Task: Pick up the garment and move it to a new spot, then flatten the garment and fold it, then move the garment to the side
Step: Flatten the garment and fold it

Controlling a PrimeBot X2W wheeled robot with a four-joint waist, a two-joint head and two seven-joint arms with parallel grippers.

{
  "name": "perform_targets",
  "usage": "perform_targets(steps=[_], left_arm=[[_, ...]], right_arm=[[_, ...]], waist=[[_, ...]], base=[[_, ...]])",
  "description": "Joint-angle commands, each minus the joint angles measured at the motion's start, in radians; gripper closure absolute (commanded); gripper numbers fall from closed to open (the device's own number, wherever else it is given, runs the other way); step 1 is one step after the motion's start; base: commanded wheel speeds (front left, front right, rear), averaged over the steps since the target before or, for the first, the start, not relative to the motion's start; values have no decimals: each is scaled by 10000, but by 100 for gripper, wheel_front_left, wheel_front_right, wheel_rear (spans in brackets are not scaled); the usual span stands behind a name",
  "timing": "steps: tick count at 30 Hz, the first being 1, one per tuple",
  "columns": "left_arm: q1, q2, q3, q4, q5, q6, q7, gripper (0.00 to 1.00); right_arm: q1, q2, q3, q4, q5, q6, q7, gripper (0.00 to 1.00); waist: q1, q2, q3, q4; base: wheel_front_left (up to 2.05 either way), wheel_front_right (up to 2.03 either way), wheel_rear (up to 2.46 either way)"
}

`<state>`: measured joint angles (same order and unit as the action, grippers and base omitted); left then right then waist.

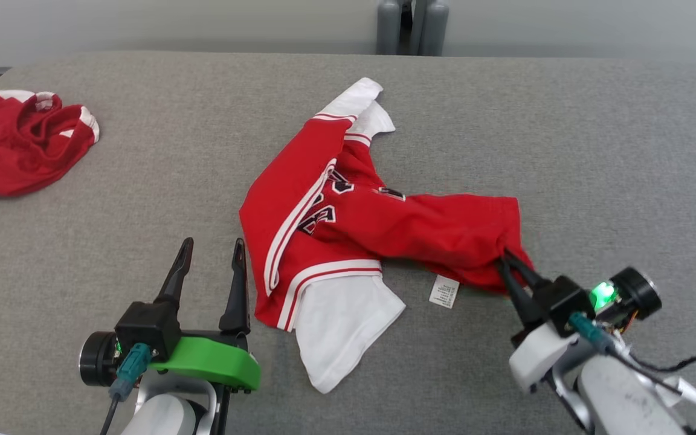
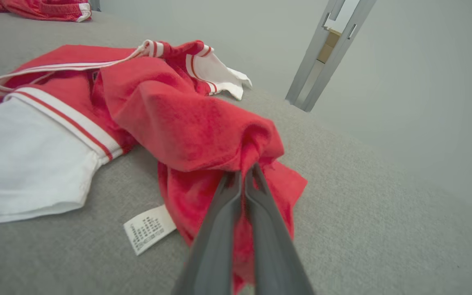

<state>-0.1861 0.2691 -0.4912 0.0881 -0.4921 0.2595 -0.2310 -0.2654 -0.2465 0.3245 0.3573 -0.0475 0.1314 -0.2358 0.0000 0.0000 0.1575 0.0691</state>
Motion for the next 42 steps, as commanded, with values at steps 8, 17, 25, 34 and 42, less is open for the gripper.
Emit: perform_targets(steps=[8, 17, 25, 34, 42], left_arm=[[250, 154, -4, -134, -93, 136, 49, 0], [413, 216, 59, -130, -197, 161, -12, 0], [523, 163, 22, -57, -257, 183, -73, 0], [436, 78, -201, 56, -269, 64, -4, 0], [196, 175, -277, 13, -161, 94, 86, 0]], right_arm=[[2357, 831, -798, -1304, -1109, -16, 682, 87], [3317, 1169, -1364, -1302, -1081, -16, 372, 0], [4268, 948, -1874, -2470, -38, -16, 748, 0], [3602, 520, -2633, -4253, 535, -16, 1602, 0], [1825, 460, -2596, -1558, 869, -16, 2003, 0]], waist=[[0, 0, -336, -492], [0, 0, -414, -690], [0, 0, -592, -844], [0, 0, -739, -457], [0, 0, -506, 381]], base=[[0, 0, 0], [0, 0, 0], [0, 0, 0], [0, 0, 0], [0, 0, 0]])
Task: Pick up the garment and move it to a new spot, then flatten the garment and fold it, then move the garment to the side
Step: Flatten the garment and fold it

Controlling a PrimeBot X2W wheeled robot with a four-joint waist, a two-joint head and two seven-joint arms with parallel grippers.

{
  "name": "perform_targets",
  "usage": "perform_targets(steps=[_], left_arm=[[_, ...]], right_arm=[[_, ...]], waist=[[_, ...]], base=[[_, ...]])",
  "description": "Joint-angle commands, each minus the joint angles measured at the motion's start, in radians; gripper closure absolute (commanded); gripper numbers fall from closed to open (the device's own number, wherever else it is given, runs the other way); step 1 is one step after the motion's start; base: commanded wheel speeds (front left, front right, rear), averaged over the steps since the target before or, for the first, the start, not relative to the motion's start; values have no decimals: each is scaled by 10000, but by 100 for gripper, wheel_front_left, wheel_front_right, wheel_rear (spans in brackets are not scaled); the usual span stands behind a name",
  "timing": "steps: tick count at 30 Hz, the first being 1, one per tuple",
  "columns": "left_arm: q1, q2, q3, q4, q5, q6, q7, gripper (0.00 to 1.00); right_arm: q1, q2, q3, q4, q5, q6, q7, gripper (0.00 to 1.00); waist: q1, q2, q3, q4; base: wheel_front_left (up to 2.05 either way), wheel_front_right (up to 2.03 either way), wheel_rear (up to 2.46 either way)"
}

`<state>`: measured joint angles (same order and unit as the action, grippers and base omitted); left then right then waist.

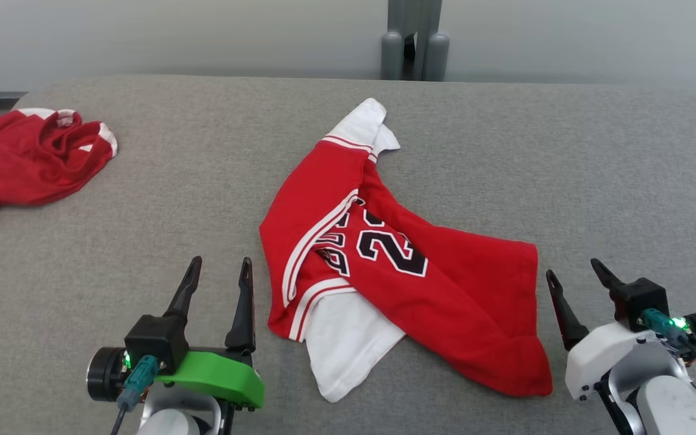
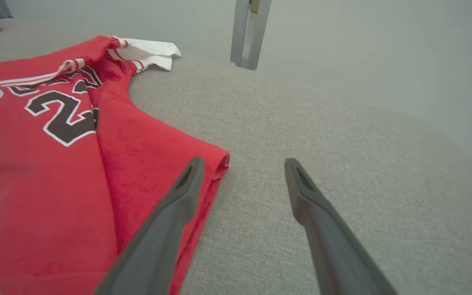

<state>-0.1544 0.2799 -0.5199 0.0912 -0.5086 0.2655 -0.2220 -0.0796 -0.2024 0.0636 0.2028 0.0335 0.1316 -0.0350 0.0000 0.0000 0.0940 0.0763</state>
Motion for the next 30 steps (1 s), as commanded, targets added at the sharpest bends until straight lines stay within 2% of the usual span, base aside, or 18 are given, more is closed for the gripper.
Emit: perform_targets(steps=[1, 4, 10, 11, 12, 13, 22, 30], left_arm=[[-132, 76, 8, -17, 1, 40, 4, 0], [-138, 95, 1, -23, -11, 61, 27, 0], [-109, 117, 24, -57, -69, 92, -9, 0], [-110, 120, 28, -67, -77, 85, -17, 0], [-123, 117, 24, -77, -81, 77, -26, 0], [-139, 112, 27, -76, -86, 73, -36, 0], [-322, -102, -24, -30, -106, 20, -166, 0], [-645, -369, -60, 162, -53, -122, -274, 0]], right_arm=[[-266, 35, 18, 506, 133, -18, 37, 0], [-807, 53, 149, 1839, 367, -18, 31, 0], [-1582, 120, 314, 3727, 1104, -18, -82, 0], [-1715, 138, 314, 3928, 1262, -16, -93, 50], [-1896, 102, 326, 4160, 1377, -18, -108, 69], [-2052, 39, 357, 4326, 1452, -18, -121, 100], [-4334, -544, 232, 5368, 1585, -18, -324, 100], [-6456, -879, 392, 6684, 1048, -18, -315, 100]], waist=[[0, 0, 153, 429], [0, 0, 205, 744], [0, 0, 271, 1152], [0, 0, 288, 1175], [0, 0, 317, 1215], [0, 0, 338, 1238], [0, 0, 720, 1388], [0, 0, 1298, 1482]], base=[[0, 0, 0], [0, 0, 0], [0, 0, 0], [0, 0, 0], [0, 0, 0], [0, 0, 0], [0, 0, 0], [0, 0, 0]])
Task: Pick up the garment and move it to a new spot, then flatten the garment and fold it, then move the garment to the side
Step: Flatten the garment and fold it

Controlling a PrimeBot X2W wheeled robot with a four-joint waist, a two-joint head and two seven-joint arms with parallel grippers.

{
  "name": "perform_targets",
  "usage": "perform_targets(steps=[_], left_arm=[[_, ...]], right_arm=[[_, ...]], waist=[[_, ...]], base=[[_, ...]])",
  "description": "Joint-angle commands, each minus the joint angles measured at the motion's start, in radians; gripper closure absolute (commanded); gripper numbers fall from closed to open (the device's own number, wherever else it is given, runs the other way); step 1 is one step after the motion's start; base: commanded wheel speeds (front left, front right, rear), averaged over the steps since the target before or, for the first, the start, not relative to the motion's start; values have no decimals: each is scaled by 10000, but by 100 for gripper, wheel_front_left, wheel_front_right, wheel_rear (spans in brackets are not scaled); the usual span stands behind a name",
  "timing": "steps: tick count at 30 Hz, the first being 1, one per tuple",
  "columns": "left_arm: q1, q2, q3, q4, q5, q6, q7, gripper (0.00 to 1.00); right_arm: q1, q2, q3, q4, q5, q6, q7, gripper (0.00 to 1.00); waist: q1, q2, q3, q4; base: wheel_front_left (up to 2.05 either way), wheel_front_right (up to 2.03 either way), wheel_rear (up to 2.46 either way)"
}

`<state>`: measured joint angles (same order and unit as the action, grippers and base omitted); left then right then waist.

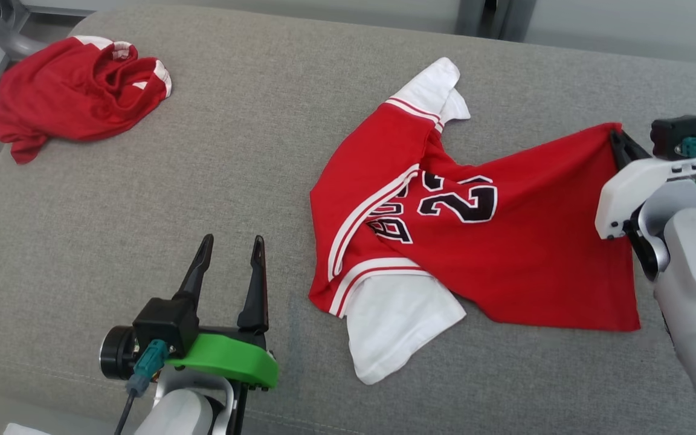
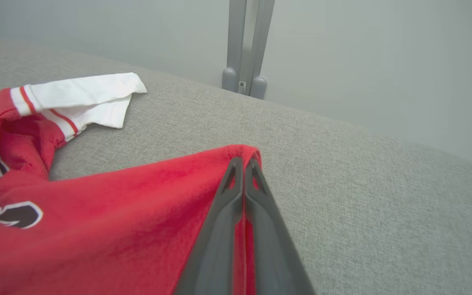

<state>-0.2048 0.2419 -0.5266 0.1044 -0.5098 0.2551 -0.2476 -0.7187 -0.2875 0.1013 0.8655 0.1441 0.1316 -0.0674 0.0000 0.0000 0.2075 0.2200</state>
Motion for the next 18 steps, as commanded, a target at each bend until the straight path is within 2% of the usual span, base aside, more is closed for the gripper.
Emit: perform_targets(steps=[1, 4, 5, 6, 7, 13, 18], left_arm=[[-182, -17, 11, 69, -32, -40, -37, 0], [-312, -94, 36, 175, 21, -92, -94, 0], [-356, -103, 34, 210, 41, -113, -93, 0], [-411, -119, 40, 255, 71, -146, -103, 0], [-456, -134, 44, 295, 95, -160, -106, 0], [-684, -200, 132, 570, 171, -302, -150, 0], [-729, -115, 366, 739, 152, -341, -180, 0]], right_arm=[[-255, -33, 23, 242, -115, -18, 4, 100], [-816, -31, 40, 820, -360, -18, -197, 100], [-948, -28, -11, 971, -426, -18, -308, 84], [-1095, 11, -84, 1129, -489, -18, -501, 18], [-1183, 48, -157, 1253, -537, -18, -628, 0], [-1517, 355, -253, 1666, -658, -18, -1590, 0], [-1257, 606, 10, 1119, -430, -18, -1925, 0]], waist=[[0, 0, 216, 48], [0, 0, 361, 27], [0, 0, 383, 5], [0, 0, 400, -44], [0, 0, 397, -95], [0, 0, 147, -650], [0, 0, -186, -1273]], base=[[0, 0, 0], [0, 0, 0], [0, 0, 0], [0, 0, 0], [0, 0, 0], [0, 0, 0], [0, 0, 0]])
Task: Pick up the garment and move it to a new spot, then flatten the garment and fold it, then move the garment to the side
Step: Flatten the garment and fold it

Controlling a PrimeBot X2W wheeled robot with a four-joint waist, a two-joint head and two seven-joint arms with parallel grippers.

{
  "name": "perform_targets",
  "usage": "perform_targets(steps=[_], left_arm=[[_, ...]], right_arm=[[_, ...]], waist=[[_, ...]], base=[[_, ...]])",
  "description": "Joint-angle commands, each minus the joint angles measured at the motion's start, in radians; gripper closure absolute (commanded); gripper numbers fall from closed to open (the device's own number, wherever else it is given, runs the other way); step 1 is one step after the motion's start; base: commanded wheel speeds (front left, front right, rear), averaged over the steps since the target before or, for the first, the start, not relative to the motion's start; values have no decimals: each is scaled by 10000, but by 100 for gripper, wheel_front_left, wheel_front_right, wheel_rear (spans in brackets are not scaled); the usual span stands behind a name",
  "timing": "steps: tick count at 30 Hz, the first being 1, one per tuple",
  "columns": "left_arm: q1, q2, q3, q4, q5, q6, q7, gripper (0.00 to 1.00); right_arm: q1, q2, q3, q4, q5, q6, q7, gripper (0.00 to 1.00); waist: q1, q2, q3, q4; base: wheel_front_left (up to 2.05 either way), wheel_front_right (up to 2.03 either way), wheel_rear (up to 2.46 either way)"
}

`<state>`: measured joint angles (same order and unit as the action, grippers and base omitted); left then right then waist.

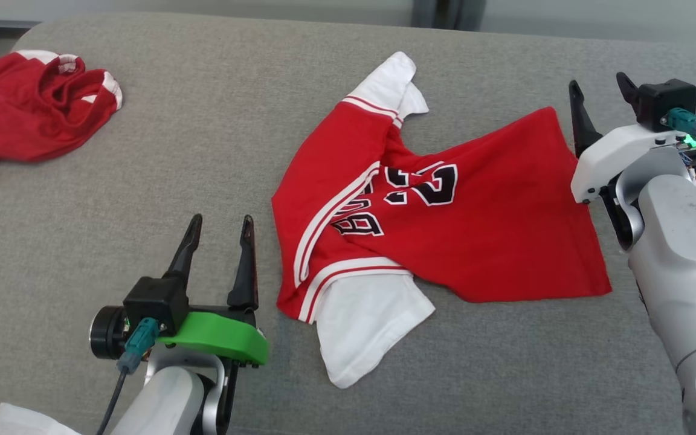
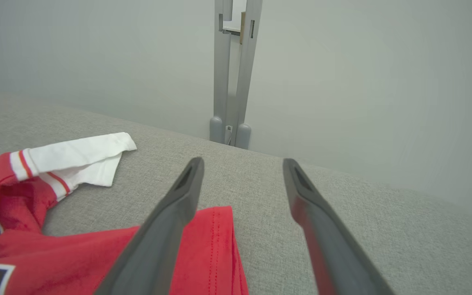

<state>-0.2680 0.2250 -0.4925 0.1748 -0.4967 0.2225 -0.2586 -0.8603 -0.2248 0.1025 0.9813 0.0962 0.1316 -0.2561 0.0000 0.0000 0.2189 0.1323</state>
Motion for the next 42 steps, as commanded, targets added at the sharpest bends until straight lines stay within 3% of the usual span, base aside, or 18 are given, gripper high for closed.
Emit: perform_targets(steps=[1, 10, 21, 33, 42], left_arm=[[-83, 60, 64, 53, 6, -24, -63, 0], [513, -86, 499, 152, -219, -144, -68, 0], [1894, -533, 1100, 252, 100, -724, -69, 0], [2604, -956, 1605, 463, 493, -1086, -71, 0], [1848, -813, 958, 1957, 729, -1657, 482, 0]], right_arm=[[296, 26, 14, -198, 121, -18, -60, 0], [3021, 277, -418, -3124, 139, -18, -92, 0], [6814, 1680, -1604, -6270, -698, -16, -94, 0], [8364, 1729, -1034, -7187, 355, -16, -86, 0], [8240, 1731, -1001, -7354, 382, -16, -31, 0]], waist=[[0, 0, -359, -487], [0, 0, -1077, -1106], [0, 0, -1779, -1228], [0, 0, -2186, -1188], [0, 0, -2031, -1361]], base=[[0, 0, 0], [0, 0, 0], [0, 0, 0], [0, 0, 0], [0, 0, 0]])
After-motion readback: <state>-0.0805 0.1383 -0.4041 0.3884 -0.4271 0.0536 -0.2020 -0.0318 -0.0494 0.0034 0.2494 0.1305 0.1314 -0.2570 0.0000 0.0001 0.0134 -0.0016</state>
